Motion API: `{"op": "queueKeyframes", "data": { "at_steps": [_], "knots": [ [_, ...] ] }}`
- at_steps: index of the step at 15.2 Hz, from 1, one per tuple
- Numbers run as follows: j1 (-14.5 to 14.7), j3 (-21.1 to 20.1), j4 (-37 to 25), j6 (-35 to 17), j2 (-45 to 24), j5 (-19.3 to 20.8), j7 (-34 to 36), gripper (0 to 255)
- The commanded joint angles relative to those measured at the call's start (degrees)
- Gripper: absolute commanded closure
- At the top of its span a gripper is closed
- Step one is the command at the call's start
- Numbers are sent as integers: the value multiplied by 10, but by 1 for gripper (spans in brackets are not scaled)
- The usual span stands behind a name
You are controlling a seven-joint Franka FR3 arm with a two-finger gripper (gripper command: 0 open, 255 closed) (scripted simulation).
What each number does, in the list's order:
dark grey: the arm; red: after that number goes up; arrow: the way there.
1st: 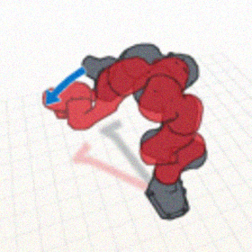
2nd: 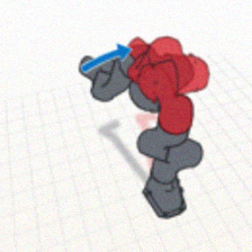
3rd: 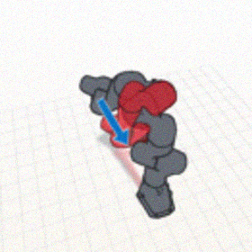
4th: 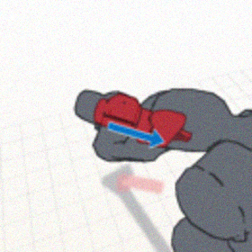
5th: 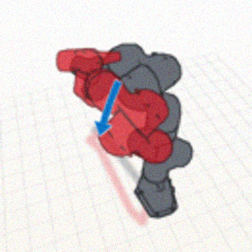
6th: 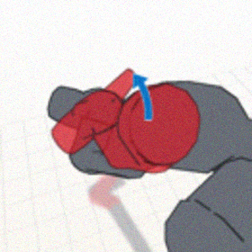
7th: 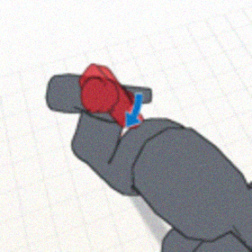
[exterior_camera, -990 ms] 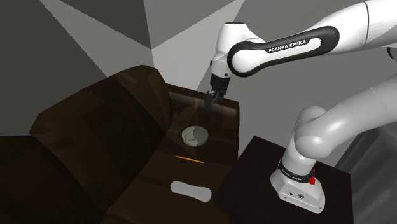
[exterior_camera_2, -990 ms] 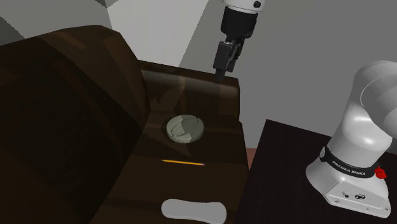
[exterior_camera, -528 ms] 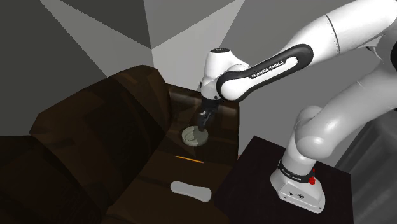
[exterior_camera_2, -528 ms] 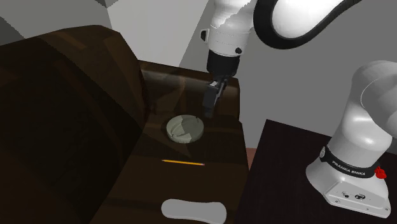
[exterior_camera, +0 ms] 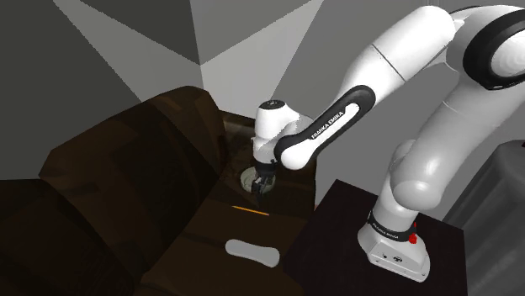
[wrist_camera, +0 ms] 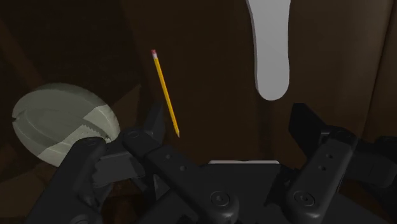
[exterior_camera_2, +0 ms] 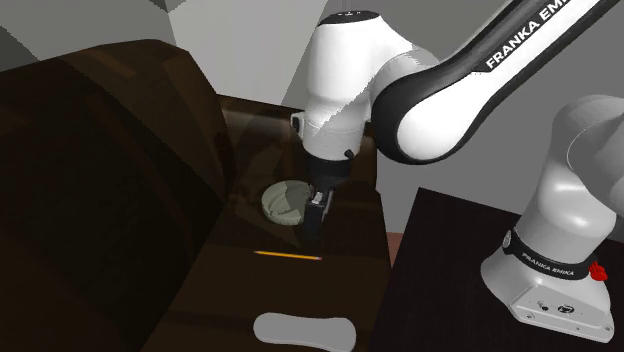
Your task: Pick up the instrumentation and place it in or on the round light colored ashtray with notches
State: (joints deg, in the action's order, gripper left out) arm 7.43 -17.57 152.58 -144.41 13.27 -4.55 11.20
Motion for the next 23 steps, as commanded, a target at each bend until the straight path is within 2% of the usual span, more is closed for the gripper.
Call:
{"op": "queueKeyframes", "data": {
  "at_steps": [1, 4, 8, 11, 14, 16, 23],
  "knots": [
    [-1, -17, -8, -36, -50, 20, 22, 0],
    [-2, -34, -20, -80, -122, 68, 62, 0],
    [12, -31, -48, -128, -221, 163, 137, 0],
    [48, -3, -77, -155, -294, 232, 192, 0],
    [92, 31, -110, -177, -363, 282, 232, 0],
    [115, 48, -130, -187, -399, 300, 248, 0],
    [151, 91, -153, -229, -460, 331, 275, 0]
  ]
}}
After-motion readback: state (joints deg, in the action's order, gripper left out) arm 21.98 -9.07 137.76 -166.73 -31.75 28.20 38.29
